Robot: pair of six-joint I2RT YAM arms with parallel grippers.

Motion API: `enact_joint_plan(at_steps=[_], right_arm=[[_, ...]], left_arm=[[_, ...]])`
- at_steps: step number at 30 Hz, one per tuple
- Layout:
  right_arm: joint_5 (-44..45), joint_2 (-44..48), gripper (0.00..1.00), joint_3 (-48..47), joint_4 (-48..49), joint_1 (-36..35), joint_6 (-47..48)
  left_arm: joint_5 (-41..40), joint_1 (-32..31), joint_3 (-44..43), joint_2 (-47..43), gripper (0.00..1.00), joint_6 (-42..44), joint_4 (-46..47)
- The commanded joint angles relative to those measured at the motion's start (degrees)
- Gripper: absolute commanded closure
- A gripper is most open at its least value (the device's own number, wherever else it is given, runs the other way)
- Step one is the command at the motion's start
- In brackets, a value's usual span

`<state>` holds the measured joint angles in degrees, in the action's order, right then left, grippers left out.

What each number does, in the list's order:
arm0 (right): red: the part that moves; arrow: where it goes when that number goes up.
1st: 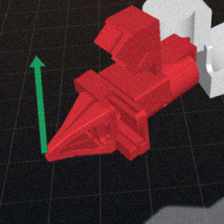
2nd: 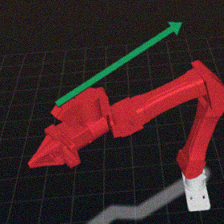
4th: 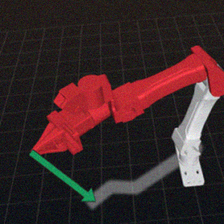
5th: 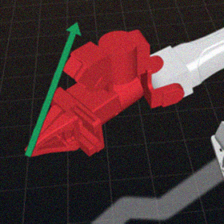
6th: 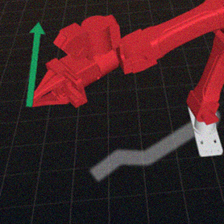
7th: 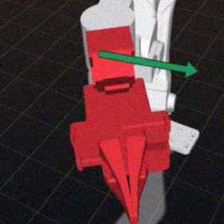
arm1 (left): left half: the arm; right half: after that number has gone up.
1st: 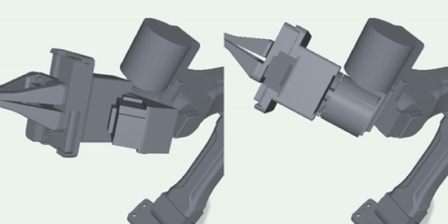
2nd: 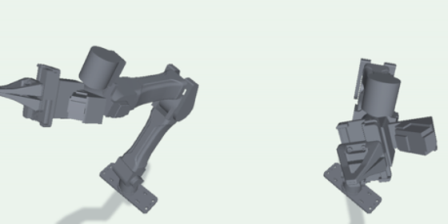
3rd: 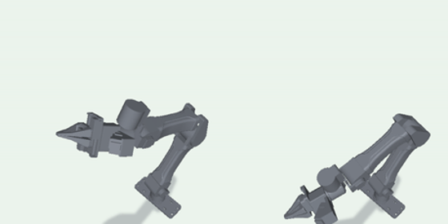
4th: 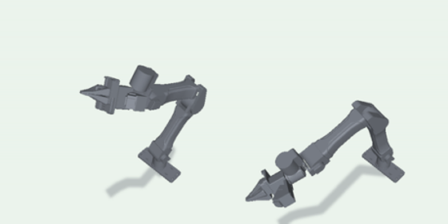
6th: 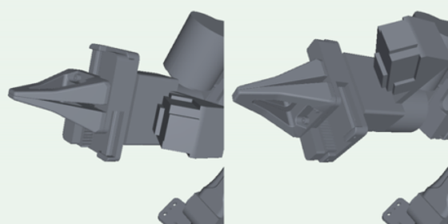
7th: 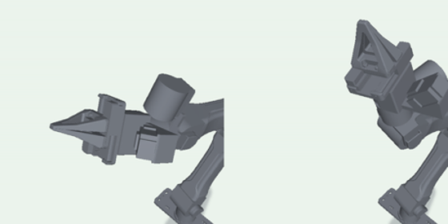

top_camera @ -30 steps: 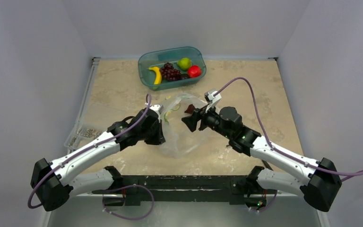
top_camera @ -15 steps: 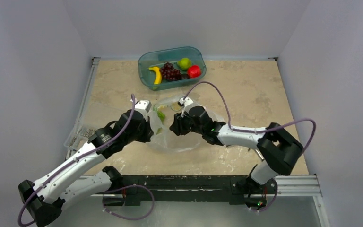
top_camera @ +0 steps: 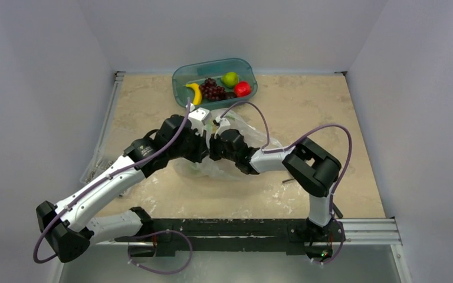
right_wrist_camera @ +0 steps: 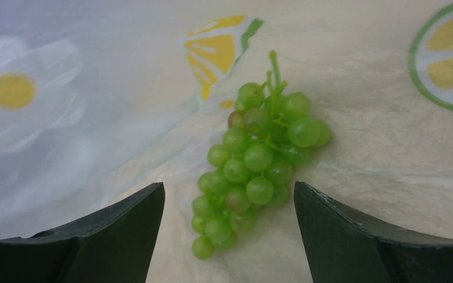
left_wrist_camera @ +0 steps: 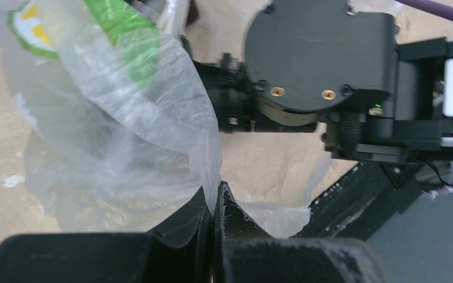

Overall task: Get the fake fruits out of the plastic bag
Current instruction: Take out the fake fruit from the plastic bag.

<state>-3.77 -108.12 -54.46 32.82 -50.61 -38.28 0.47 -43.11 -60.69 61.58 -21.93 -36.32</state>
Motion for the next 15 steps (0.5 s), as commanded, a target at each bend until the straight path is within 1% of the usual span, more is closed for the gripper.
enact_joint_plan(at_steps=[1, 6, 9, 10, 12, 15], right_arm=[[4.7, -2.2, 0.18, -4.3, 1.4, 0.0, -0.7], [8.4, -7.9, 0.12, -9.1, -2.9, -1.9, 0.0], [12.1, -9.8, 0.16, -9.7, -3.7, -4.2, 0.3], [13.2, -10.2, 0.18, -9.6, -3.7, -4.7, 0.3], [14.3, -10.6, 0.32, -9.0, -2.9, -5.4, 0.0], [12.5, -10.4, 0.52, -7.2, 0.1, -5.5, -0.6]], left_arm=[[11.3, 0.0, -1.2, 1.4, 1.0, -2.1, 3.9], [12.2, -0.2, 2.0, 1.2, 1.0, -4.3, 4.5], [9.6, -0.2, 2.6, 0.3, 1.0, -4.9, 2.0], [8.3, -0.3, 2.9, -0.4, 1.0, -5.0, 1.1], [5.5, -0.2, 3.3, -1.7, 1.0, -5.0, -1.0], [0.4, -0.3, 4.0, -3.7, 1.0, -4.9, -4.4]])
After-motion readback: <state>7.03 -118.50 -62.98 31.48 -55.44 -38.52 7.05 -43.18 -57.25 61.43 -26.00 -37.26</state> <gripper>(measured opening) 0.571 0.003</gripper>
